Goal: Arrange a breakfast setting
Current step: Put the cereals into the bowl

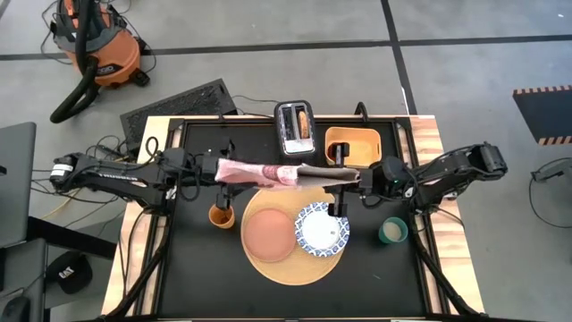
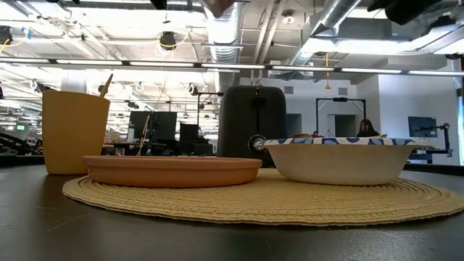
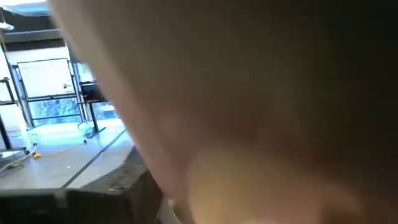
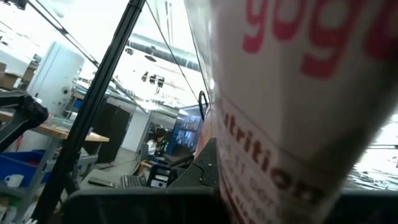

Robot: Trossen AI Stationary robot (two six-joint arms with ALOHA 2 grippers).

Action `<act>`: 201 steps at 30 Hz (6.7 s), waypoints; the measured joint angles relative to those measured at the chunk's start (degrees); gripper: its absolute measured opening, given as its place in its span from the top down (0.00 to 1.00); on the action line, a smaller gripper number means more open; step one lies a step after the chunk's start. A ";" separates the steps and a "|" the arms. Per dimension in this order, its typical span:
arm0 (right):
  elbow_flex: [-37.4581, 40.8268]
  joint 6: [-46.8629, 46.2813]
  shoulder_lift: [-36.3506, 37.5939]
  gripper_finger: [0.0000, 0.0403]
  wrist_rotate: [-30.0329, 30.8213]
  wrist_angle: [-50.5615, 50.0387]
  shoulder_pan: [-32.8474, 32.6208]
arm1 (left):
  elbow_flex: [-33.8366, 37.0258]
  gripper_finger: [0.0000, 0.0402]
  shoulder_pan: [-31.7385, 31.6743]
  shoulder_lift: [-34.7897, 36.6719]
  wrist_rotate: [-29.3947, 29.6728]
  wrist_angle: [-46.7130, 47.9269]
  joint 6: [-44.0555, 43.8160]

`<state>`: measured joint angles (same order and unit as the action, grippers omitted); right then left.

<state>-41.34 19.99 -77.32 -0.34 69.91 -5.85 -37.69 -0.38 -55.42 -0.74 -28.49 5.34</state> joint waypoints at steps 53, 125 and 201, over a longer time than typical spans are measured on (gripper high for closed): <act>0.42 -31.76 34.49 0.52 30.47 -90.00 -21.97 | -17.67 0.71 3.34 -4.76 1.57 61.52 -11.04; 0.42 -35.60 34.51 0.52 30.40 -94.12 -20.24 | -68.46 0.70 7.39 -40.28 4.06 102.02 -10.95; -7.10 -3.58 8.79 0.92 4.06 -44.91 -6.82 | -72.54 0.70 8.02 -40.33 7.91 98.96 -0.62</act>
<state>-48.45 16.40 -68.53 3.73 25.00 -12.67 -110.24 7.63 -95.74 7.17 70.47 4.73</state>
